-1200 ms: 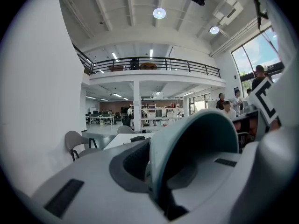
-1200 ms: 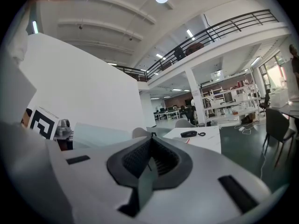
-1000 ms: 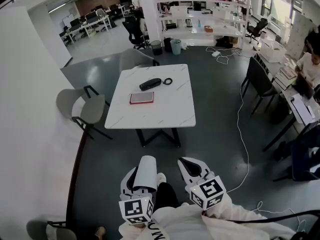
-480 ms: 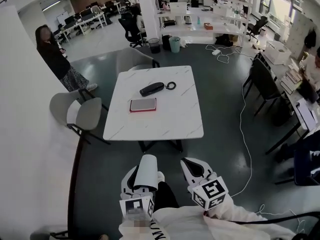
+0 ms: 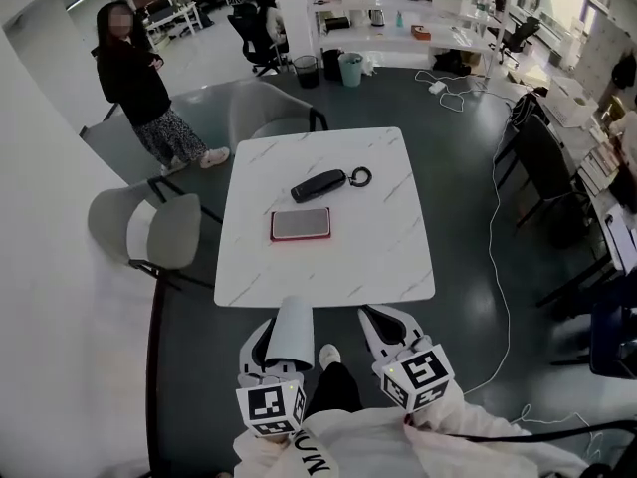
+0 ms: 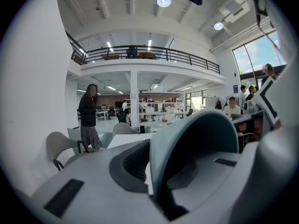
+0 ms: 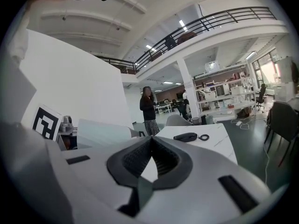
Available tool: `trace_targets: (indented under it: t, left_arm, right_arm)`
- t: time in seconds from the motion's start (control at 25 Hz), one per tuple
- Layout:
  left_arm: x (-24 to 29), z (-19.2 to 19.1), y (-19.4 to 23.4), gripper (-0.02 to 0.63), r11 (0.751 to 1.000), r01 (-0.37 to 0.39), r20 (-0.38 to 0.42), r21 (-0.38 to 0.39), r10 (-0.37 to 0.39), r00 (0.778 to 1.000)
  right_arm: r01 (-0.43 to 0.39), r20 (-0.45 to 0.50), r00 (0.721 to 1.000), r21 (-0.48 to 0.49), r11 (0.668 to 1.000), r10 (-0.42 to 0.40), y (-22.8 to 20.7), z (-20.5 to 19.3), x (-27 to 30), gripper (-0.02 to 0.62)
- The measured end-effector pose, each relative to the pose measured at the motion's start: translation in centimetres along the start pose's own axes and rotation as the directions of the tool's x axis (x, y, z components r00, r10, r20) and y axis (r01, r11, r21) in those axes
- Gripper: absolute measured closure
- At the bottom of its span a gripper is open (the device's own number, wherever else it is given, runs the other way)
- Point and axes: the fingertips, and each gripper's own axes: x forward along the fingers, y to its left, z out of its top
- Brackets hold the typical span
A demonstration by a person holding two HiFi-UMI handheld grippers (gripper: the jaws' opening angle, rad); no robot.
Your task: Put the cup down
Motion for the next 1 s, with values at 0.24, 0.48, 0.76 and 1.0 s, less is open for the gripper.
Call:
trace_targets:
  t: [0.24,0.48,0.76,1.0]
  left_arm:
    - [4.2,1.3,3.6,0.577,1.0,0.018,-0.029,-0.007,-0.018,0.999]
    - [7.5,2.2,7.1,0.577,0.999,0.038,-0.045,-0.021,-0.039,0.998]
    - [11.2,2.5,11.0,0.577,0.997,0.079,-0.06,-0.011,-0.08,0.995]
    - [12.8,3.2,13.1,0.577,0.996,0.088,-0.063,-0.008,-0.088,0.994]
  right_arm:
    - [0.008,-0.027,1.0,0.009,1.0,-0.007,-0.3,1.5,5.9,0.591]
    - [0.026,-0.039,0.999,-0.007,1.0,-0.026,-0.1,3.3,10.7,0.591]
    - [0.063,-0.035,0.997,-0.011,0.998,-0.064,0.2,4.6,16.1,0.591]
    - [0.079,-0.036,0.996,-0.009,0.997,-0.079,0.6,5.3,18.1,0.591]
